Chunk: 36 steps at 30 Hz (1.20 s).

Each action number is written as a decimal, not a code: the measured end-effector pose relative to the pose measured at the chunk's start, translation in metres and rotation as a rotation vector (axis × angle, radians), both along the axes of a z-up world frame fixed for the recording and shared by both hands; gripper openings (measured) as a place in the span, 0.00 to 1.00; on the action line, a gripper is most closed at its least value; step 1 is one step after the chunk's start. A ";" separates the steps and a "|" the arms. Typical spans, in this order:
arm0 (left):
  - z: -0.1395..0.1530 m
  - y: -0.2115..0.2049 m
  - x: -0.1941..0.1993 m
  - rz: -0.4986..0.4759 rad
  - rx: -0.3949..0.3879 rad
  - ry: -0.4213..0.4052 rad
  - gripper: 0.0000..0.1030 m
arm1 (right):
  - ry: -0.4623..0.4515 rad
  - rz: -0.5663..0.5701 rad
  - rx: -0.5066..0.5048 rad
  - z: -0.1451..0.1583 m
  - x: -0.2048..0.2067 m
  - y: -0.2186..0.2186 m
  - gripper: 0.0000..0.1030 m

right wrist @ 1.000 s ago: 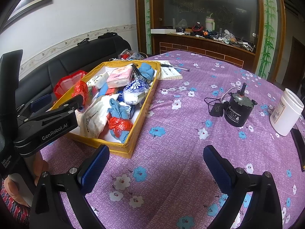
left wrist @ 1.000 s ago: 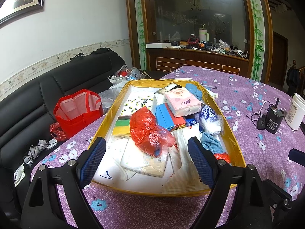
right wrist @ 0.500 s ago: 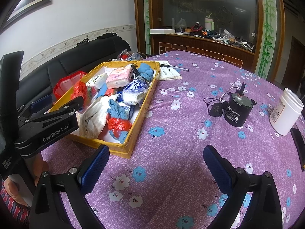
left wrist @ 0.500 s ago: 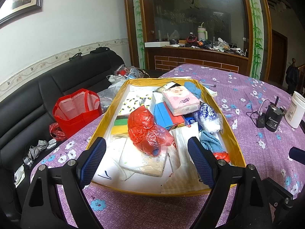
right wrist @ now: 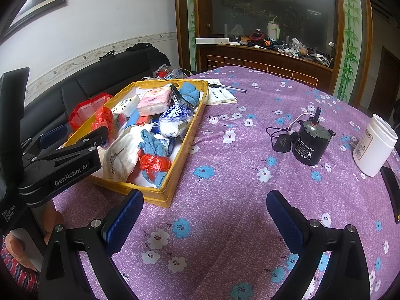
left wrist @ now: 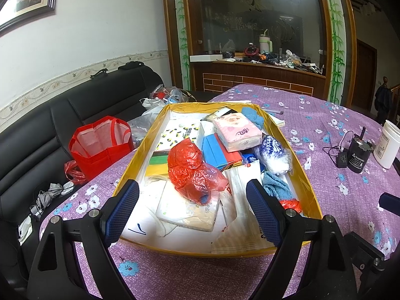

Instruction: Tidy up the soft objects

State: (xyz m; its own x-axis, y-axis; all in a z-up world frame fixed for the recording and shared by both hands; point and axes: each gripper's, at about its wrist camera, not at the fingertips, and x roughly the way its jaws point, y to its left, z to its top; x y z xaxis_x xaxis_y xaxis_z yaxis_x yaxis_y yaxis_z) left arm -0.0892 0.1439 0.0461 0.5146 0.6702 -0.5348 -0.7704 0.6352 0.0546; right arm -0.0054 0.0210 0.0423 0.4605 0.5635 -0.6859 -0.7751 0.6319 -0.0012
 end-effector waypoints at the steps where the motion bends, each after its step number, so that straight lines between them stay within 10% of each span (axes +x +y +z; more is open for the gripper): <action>1: 0.000 0.000 0.000 0.000 0.001 -0.001 0.86 | 0.000 0.000 0.000 0.000 0.000 0.000 0.97; 36: 0.001 0.000 0.000 -0.001 -0.001 -0.003 0.86 | 0.004 -0.028 0.001 0.000 0.003 -0.002 0.97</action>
State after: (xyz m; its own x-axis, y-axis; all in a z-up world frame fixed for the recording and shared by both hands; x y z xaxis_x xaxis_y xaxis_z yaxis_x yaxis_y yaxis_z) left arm -0.0892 0.1436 0.0471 0.5169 0.6694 -0.5336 -0.7701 0.6359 0.0516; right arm -0.0027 0.0193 0.0419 0.4737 0.5514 -0.6867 -0.7570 0.6534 0.0025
